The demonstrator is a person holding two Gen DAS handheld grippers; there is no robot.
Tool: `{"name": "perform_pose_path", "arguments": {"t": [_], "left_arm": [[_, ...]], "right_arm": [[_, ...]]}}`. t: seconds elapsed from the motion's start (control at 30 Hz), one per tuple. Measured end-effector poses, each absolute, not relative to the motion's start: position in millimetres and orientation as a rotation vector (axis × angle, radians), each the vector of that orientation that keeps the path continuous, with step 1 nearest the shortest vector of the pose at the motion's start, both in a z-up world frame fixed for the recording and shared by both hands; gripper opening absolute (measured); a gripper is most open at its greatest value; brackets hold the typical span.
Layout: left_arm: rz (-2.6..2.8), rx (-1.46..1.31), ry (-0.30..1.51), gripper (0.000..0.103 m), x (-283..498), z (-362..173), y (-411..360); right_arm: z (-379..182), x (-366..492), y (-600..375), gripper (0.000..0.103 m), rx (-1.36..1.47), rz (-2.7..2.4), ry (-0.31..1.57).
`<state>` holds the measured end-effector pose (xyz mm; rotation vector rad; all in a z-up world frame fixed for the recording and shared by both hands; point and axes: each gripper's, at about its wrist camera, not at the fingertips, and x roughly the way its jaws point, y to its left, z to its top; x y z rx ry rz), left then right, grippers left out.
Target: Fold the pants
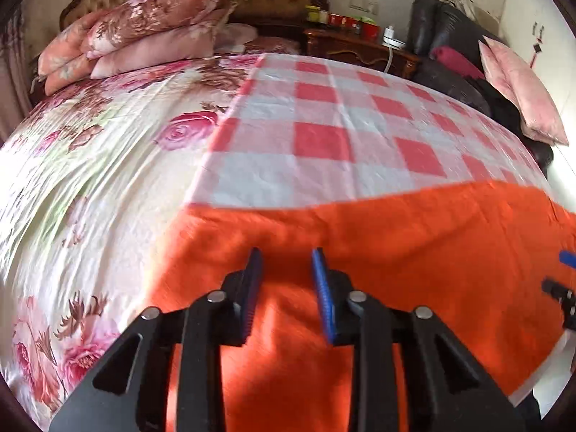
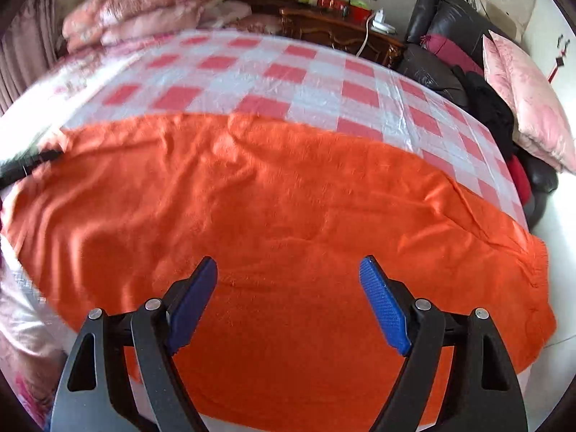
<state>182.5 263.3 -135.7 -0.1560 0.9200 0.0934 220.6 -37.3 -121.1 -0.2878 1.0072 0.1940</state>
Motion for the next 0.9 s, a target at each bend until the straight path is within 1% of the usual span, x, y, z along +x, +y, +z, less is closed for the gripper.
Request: {"name": "perform_pose_path", "arguments": {"t": [0.07,0.1,0.13,0.23,0.27,0.3,0.37,0.4,0.47,0.5,0.53,0.57,0.6,0.67,0.77,0.83,0.9], "left_arm": [[0.086,-0.196,0.909,0.026,189.9,-135.1,278.1],[0.078,-0.241,0.904,0.026,191.9,-132.7,289.8],[0.1,-0.267,0.884,0.026,186.5,-127.9,299.5],[0.083,-0.337,0.839,0.034,173.6,-122.0,320.2],[0.044,-0.357,0.83,0.04,171.7,-122.2,321.3],[-0.014,-0.343,0.831,0.044,176.4,-123.4,318.1],[-0.061,-0.223,0.896,0.044,182.6,-133.8,299.2],[-0.046,-0.153,0.876,0.044,182.8,-136.2,293.7],[0.036,-0.124,0.883,0.04,187.8,-137.5,305.9],[0.106,-0.15,0.89,0.042,187.9,-133.2,319.7],[0.135,-0.207,0.848,0.044,178.8,-123.2,338.8],[0.127,-0.263,0.809,0.05,167.2,-114.5,352.6],[0.133,-0.305,0.781,0.053,157.2,-108.7,364.4],[0.143,-0.366,0.738,0.053,127.6,-101.0,375.9],[0.14,-0.412,0.714,0.051,86.6,-104.5,362.6],[0.106,-0.405,0.719,0.051,66.7,-111.5,336.0],[0.022,-0.34,0.764,0.051,62.7,-124.2,296.6]], "right_arm": [[-131.7,221.8,-35.3,0.079,-0.3,0.179,1.039],[-134.6,220.9,-36.9,0.084,-0.298,0.165,1.04],[-135.4,220.4,-38.5,0.085,-0.29,0.151,1.038],[-137.8,221.8,-41.1,0.087,-0.282,0.147,1.041],[-138.2,221.8,-39.9,0.088,-0.292,0.144,1.038],[-137.6,220.7,-37.2,0.088,-0.312,0.135,1.032],[-136.4,219.6,-30.3,0.088,-0.352,0.109,1.025],[-135.7,218.9,-25.6,0.087,-0.378,0.09,1.02],[-129.9,216.5,-14.4,0.087,-0.41,0.08,0.991],[-125.3,214.7,-10.3,0.087,-0.401,0.102,0.976],[-117.8,211.9,-2.4,0.087,-0.386,0.135,0.955],[-112.9,210.5,2.5,0.087,-0.374,0.155,0.943],[-107.6,208.3,9.6,0.087,-0.354,0.185,0.935],[-103.6,205.3,23.8,0.087,-0.322,0.241,0.942],[-108.6,202.1,40.7,0.087,-0.272,0.314,0.971],[-115.0,199.3,49.9,0.087,-0.265,0.339,0.984],[-122.6,195.8,56.3,0.087,-0.29,0.341,0.991]]}}
